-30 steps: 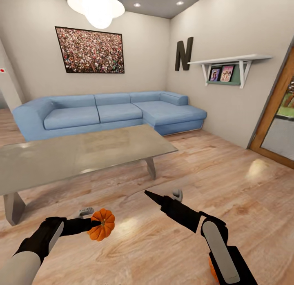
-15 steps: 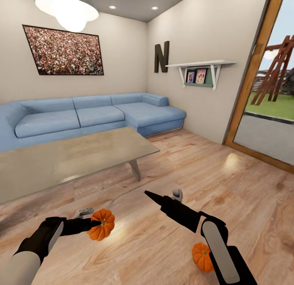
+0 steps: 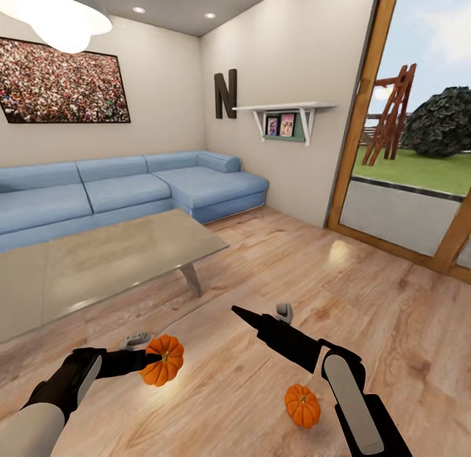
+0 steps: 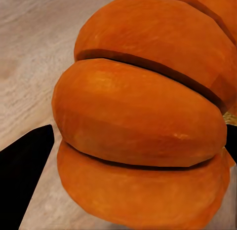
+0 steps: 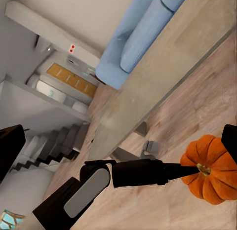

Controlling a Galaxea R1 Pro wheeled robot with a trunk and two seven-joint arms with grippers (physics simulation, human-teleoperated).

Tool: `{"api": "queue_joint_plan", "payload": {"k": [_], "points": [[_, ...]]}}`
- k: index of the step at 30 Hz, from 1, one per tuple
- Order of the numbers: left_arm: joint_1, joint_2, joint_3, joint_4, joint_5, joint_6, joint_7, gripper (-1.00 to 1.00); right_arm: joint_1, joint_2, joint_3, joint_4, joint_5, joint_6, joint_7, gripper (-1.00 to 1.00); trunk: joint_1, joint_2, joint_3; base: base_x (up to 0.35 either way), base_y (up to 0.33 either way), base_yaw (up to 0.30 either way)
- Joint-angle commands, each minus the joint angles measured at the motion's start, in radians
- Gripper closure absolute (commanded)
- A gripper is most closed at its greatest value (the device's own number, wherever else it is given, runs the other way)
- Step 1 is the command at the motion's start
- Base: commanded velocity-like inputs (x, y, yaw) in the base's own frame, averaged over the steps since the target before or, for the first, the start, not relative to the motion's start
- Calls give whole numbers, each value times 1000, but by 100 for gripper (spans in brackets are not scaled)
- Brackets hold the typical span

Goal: Place each of the two pumpkins and all three candles from the living room inside a cabinet in the living room (use any cabinet), then make sure every cabinet is closed, and position the cauldron so it is next to a table in the living room.

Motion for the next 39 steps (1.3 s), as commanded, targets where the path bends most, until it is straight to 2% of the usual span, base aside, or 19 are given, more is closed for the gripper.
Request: {"api": "queue_joint_plan", "payload": {"k": [1, 14, 23, 30, 39], "points": [[0, 0, 4, -1, 6, 10, -6, 100, -1, 1, -1, 0, 2, 4, 3, -100, -4, 7, 2, 0, 0, -288], [0, 0, 4, -1, 6, 12, -6, 100, -1, 1, -1, 1, 2, 4, 3, -100, -54, 98, 43, -1, 0, -288], [0, 1, 4, -1, 5, 23, -34, 100, -1, 1, -14, 1, 2, 4, 2, -100, -88, 161, 71, -262, 64, -283], [0, 10, 4, -1, 6, 32, -35, 100, -1, 1, -15, 1, 2, 4, 3, -100, -115, 210, 93, -264, 178, -44], [0, 10, 4, -1, 7, 36, -36, 100, -1, 1, -15, 1, 1, 3, 3, -100, -150, 273, 127, -31, 25, -116]]}}
